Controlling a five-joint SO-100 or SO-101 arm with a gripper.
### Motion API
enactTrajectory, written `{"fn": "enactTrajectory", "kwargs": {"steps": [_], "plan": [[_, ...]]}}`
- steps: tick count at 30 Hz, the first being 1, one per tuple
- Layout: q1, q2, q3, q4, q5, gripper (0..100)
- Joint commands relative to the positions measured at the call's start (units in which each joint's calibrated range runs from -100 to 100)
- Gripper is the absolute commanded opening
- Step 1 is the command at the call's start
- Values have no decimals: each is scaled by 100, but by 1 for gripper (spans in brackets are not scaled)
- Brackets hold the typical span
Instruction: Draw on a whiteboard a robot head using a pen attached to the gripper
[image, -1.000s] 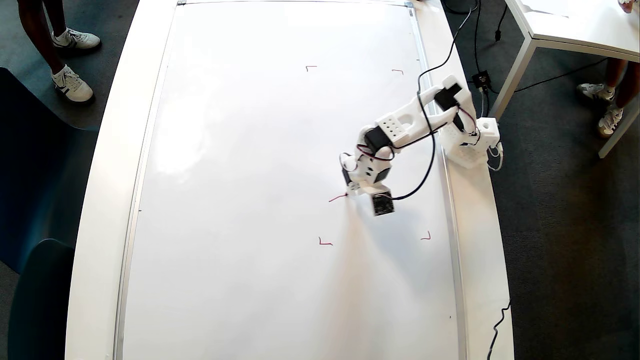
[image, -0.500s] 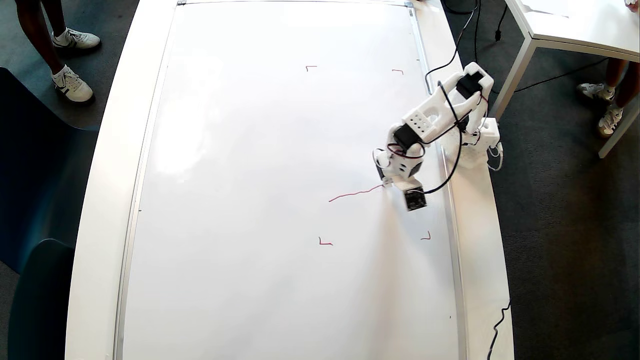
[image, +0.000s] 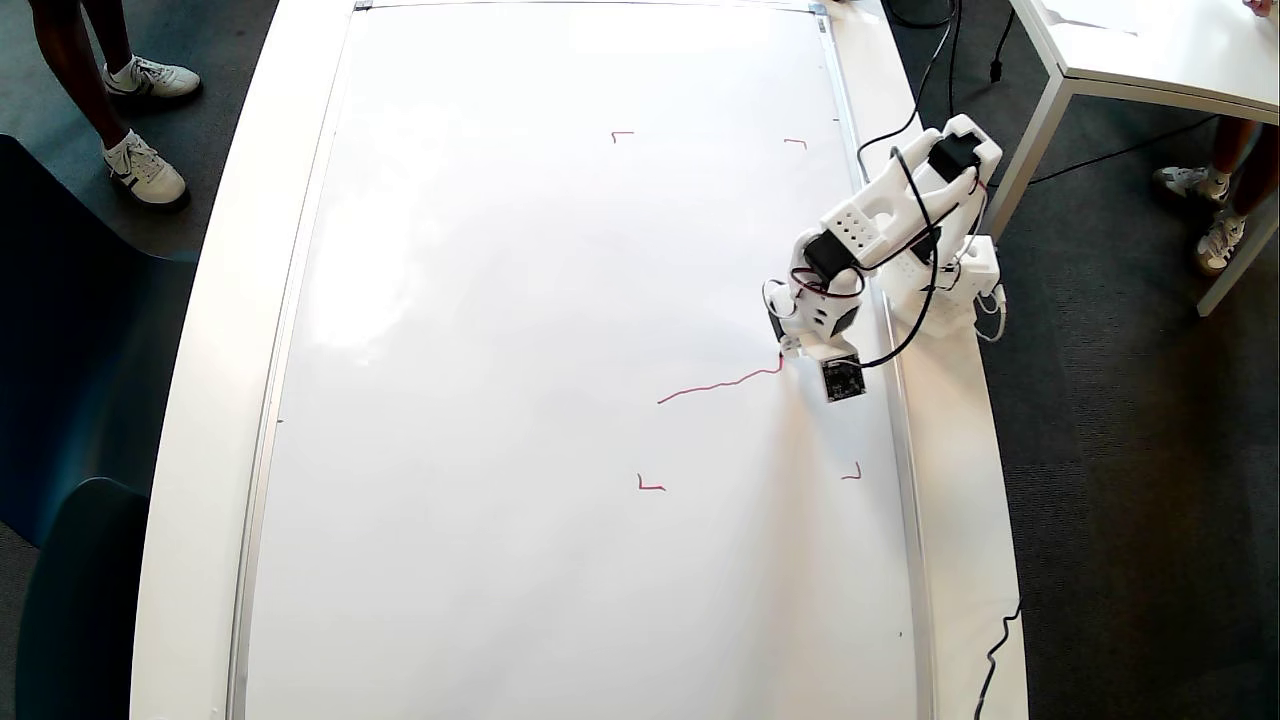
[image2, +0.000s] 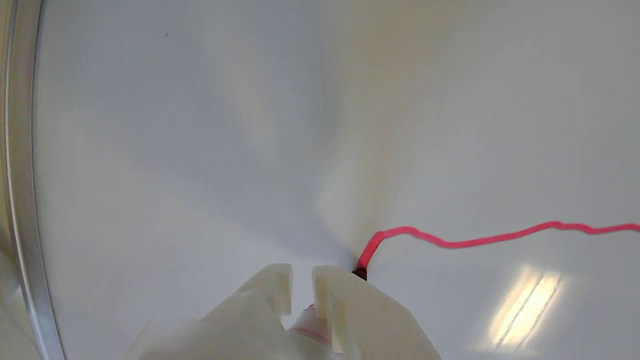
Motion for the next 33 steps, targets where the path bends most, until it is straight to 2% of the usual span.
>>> {"fn": "enactTrajectory", "kwargs": {"steps": [1, 8, 22, 33], "plan": [[341, -273, 479, -10, 155, 1], [1121, -709, 924, -10, 606, 1], [3162, -693, 1214, -19, 1850, 1], [4900, -676, 1123, -19, 3040, 1]]}}
